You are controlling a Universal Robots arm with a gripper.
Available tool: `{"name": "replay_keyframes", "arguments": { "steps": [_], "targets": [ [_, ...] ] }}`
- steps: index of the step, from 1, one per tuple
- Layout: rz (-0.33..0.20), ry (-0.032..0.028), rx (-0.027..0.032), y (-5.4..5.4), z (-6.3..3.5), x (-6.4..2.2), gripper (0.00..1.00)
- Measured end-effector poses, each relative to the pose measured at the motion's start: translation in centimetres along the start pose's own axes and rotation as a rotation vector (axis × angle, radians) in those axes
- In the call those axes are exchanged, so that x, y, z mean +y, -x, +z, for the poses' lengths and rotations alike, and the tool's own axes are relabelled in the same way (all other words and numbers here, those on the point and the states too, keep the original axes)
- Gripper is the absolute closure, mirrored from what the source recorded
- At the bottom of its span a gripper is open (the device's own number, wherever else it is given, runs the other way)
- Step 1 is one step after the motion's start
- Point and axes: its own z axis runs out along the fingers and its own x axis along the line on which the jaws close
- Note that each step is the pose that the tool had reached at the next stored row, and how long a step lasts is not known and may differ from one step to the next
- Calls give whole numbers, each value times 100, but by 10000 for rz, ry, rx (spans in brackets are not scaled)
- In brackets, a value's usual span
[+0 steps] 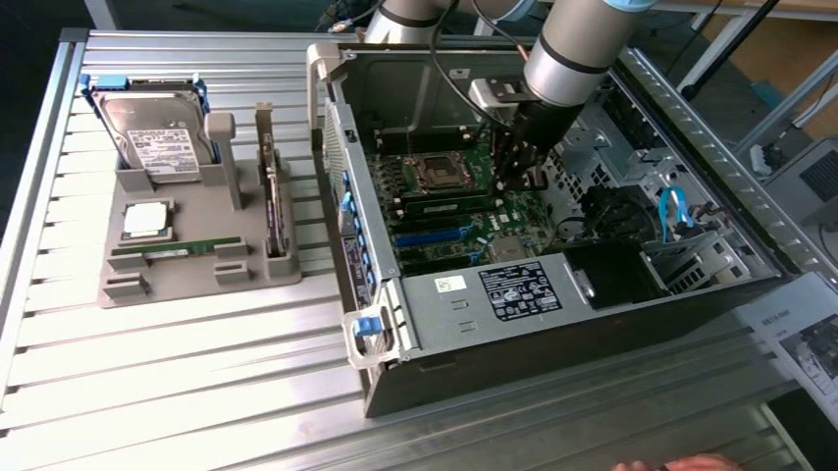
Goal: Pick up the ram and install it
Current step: 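Press down the ram until it locks into place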
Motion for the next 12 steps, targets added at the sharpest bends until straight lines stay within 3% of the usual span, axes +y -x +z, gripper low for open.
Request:
{"name": "replay_keyframes", "arguments": {
  "steps": [12],
  "targets": [
    [0, -1, -1, -1, 13, 0, 90]
  ]
}}
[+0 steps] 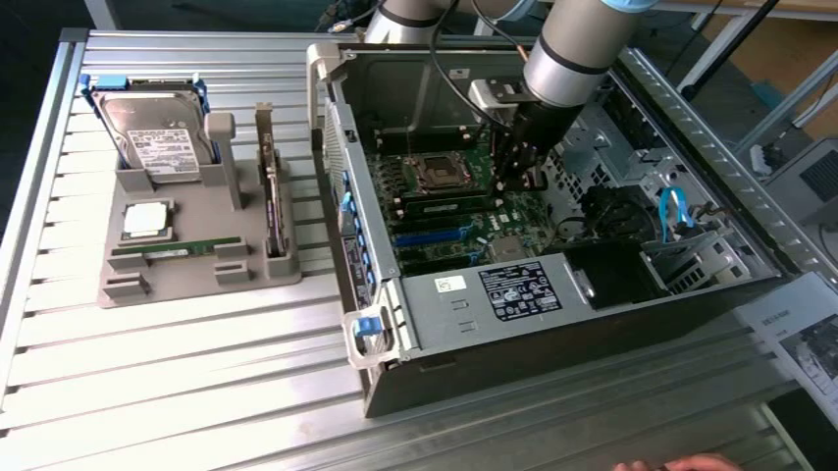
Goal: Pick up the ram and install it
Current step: 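Press down the ram until it locks into place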
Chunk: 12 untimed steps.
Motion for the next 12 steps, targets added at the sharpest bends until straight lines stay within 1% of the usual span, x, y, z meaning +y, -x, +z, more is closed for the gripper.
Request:
{"name": "replay_keyframes", "arguments": {
  "steps": [12],
  "targets": [
    [1, 1, 2, -1, 13, 0, 90]
  ]
}}
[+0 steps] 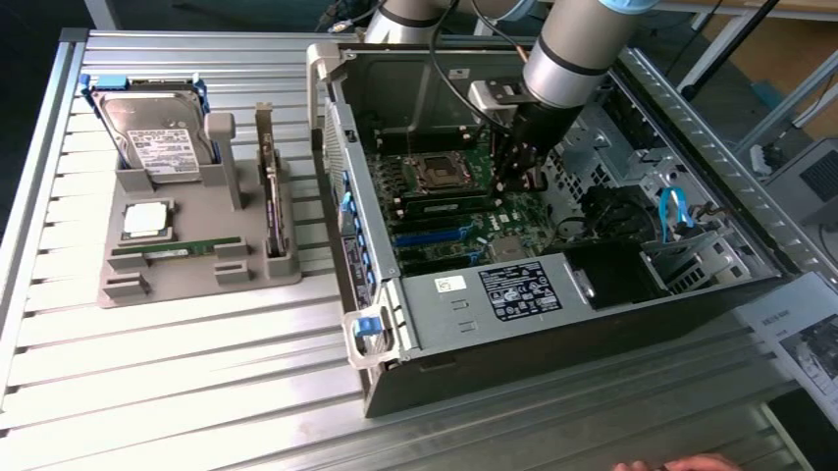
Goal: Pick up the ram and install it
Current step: 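Press down the ram until it locks into place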
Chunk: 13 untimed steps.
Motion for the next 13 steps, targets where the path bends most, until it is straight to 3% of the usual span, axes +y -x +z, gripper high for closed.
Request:
{"name": "replay_keyframes", "arguments": {
  "steps": [13],
  "targets": [
    [0, -1, -2, 0, 9, 0, 90]
  ]
}}
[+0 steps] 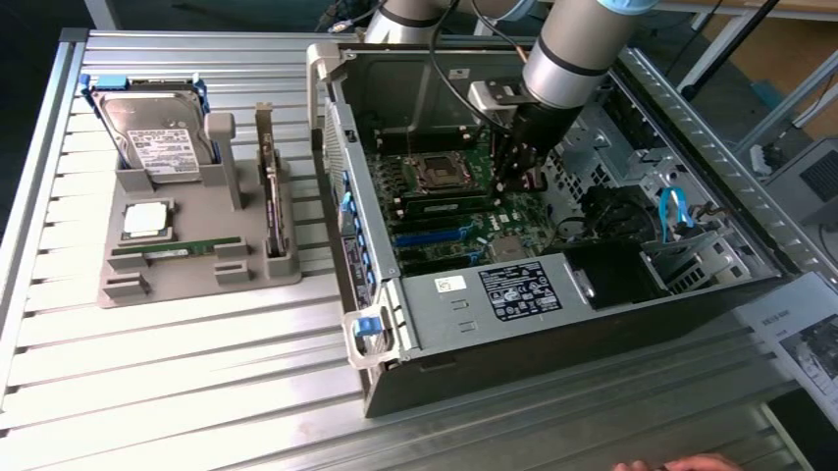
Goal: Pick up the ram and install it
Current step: 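Press down the ram until it locks into place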
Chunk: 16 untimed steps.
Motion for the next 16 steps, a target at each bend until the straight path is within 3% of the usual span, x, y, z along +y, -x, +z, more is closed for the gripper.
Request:
{"name": "replay_keyframes", "arguments": {
  "steps": [7, 16],
  "targets": [
    [1, -1, -10, 1, -9, -1, 90],
    [0, 7, 0, 4, -137, -2, 90]
  ]
}}
